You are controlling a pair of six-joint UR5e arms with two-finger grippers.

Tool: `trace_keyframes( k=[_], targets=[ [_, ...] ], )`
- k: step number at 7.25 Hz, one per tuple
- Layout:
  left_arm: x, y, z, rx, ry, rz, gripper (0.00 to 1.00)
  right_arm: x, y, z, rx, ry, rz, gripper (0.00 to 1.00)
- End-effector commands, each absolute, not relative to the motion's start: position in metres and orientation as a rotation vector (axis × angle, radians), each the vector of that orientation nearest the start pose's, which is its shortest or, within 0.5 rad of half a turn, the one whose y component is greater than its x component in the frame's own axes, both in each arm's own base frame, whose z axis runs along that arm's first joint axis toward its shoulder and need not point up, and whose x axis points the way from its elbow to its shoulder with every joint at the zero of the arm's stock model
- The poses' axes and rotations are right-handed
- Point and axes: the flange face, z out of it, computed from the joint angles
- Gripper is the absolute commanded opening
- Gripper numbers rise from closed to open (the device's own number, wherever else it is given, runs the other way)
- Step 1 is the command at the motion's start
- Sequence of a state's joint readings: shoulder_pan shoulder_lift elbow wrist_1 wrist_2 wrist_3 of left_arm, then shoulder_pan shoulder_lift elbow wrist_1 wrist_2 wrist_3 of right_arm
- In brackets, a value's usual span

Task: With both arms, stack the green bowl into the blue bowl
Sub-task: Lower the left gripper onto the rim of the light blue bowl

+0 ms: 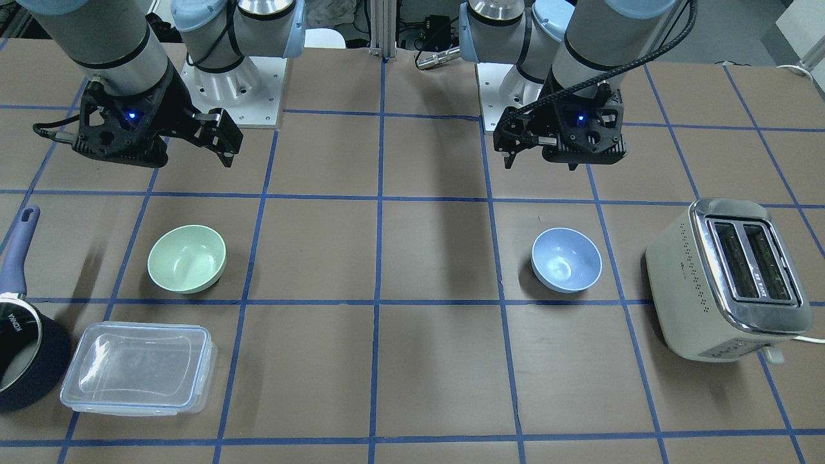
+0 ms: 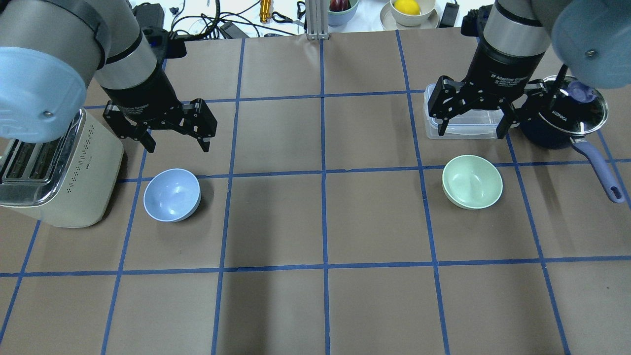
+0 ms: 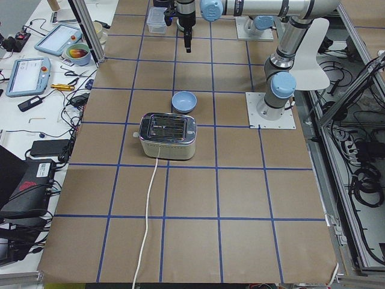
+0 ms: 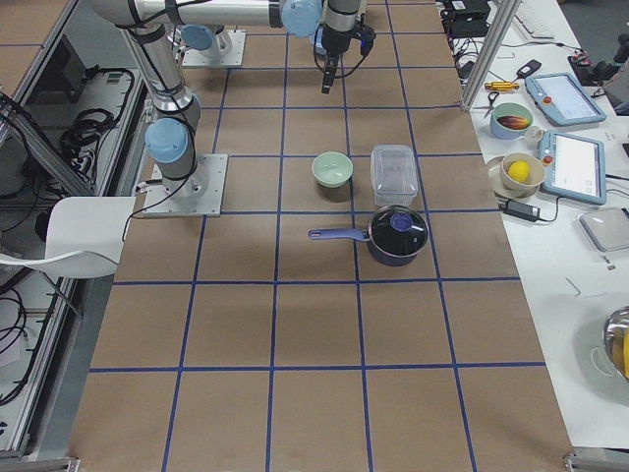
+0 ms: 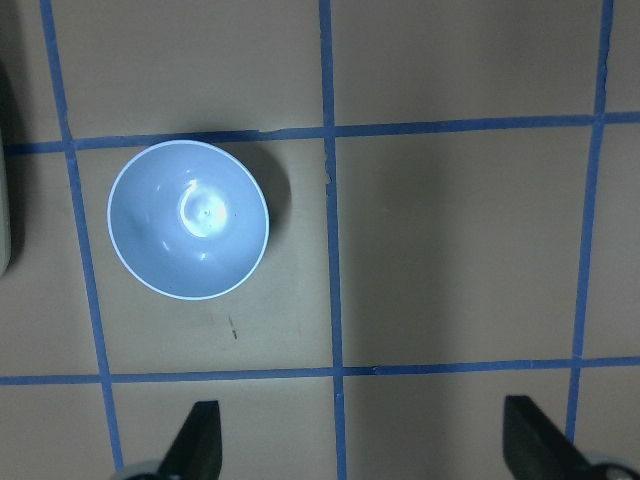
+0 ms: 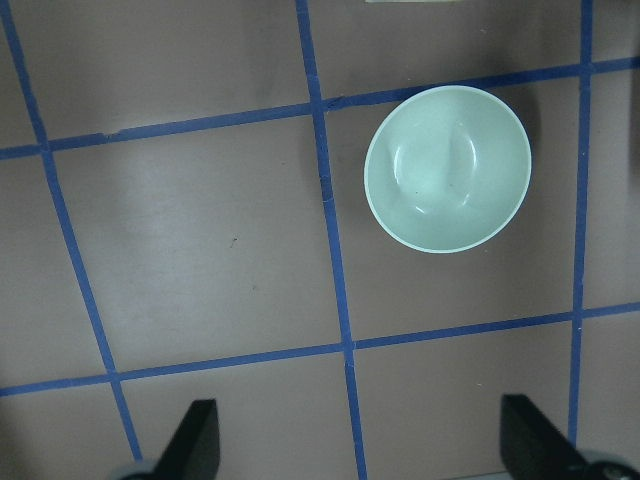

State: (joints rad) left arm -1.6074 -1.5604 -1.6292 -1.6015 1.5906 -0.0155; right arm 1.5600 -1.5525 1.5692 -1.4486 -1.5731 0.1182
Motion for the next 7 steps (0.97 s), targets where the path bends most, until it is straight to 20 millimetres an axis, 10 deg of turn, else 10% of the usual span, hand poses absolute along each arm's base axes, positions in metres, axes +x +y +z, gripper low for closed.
trace_keyframes(
  k=[1,4,7],
  targets=[
    [-0.149,-0.474,0.46,0.032,3.117,0.126,1.0,0.128,-0.487,0.468,0.202,3.138,0.219,1.0],
    [-0.092,-0.496,0.438,-0.006,3.13,0.15,1.0,0.128,-0.487,0.468,0.202,3.138,0.214,1.0],
    [-0.023,-0.524,0.354,-0.064,3.131,0.083,1.0,0.128,-0.488,0.467,0.2,3.137,0.217,1.0]
  ],
)
